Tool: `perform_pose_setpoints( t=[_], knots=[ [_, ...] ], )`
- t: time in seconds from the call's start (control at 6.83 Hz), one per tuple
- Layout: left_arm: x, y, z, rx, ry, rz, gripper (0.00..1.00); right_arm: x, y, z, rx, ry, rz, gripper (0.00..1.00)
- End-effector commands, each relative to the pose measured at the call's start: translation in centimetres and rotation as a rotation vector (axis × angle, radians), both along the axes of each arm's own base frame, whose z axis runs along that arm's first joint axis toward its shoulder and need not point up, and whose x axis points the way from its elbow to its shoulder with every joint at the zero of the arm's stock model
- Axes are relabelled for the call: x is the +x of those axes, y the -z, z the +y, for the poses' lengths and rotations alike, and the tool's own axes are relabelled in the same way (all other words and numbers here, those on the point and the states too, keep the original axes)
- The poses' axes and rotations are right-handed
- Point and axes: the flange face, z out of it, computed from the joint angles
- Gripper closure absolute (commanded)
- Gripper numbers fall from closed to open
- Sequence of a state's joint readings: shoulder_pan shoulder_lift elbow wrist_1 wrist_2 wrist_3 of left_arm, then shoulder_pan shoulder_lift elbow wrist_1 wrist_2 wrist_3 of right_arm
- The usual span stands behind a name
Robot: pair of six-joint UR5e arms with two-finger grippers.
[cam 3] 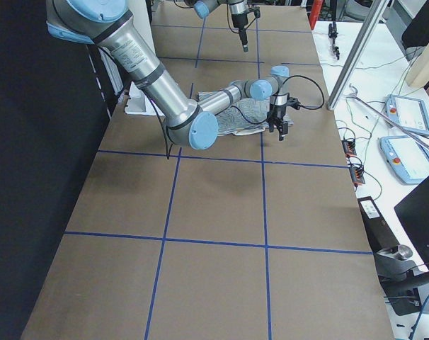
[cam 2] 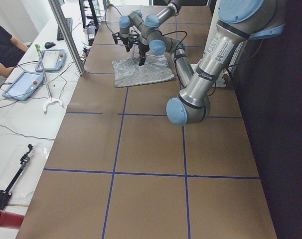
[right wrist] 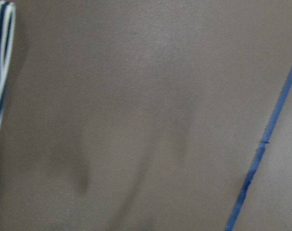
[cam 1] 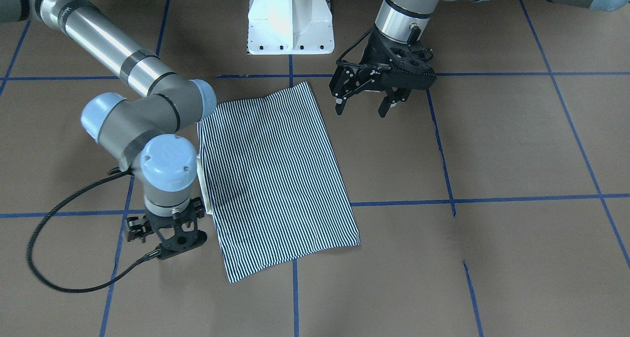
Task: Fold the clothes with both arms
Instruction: 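Raise the right gripper away while the left gripper moves to the shirt's near corner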
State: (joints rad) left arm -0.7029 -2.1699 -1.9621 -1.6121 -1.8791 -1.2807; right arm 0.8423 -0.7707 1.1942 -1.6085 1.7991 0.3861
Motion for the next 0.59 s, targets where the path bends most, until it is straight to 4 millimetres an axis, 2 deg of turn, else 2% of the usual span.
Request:
perform_pose_setpoints(
  t=[0.0,0.15,0.29,0.44],
  knots=[
    [-0.4,0.4,0.2,0.006,0.001,0.008,0.0,1.4,2.8,-1.8,0.015,-0.015,-0.035,0.0],
    [-0.3,0.1,0.3,-0.001,0.005,0.007,0.0,1.0,4.8,-1.7,-0.006,-0.017,-0.088,0.0],
    [0.4,0.2,0.9,-0.039,0.005,0.026,0.0,1.0,6.8,-0.5,-0.048,0.0,-0.183,0.0],
    [3.2,-0.5,2.5,-0.1,-0.061,0.031,0.0,2.4,7.2,1.7,-0.065,-0.034,-0.235,0.0]
  ],
)
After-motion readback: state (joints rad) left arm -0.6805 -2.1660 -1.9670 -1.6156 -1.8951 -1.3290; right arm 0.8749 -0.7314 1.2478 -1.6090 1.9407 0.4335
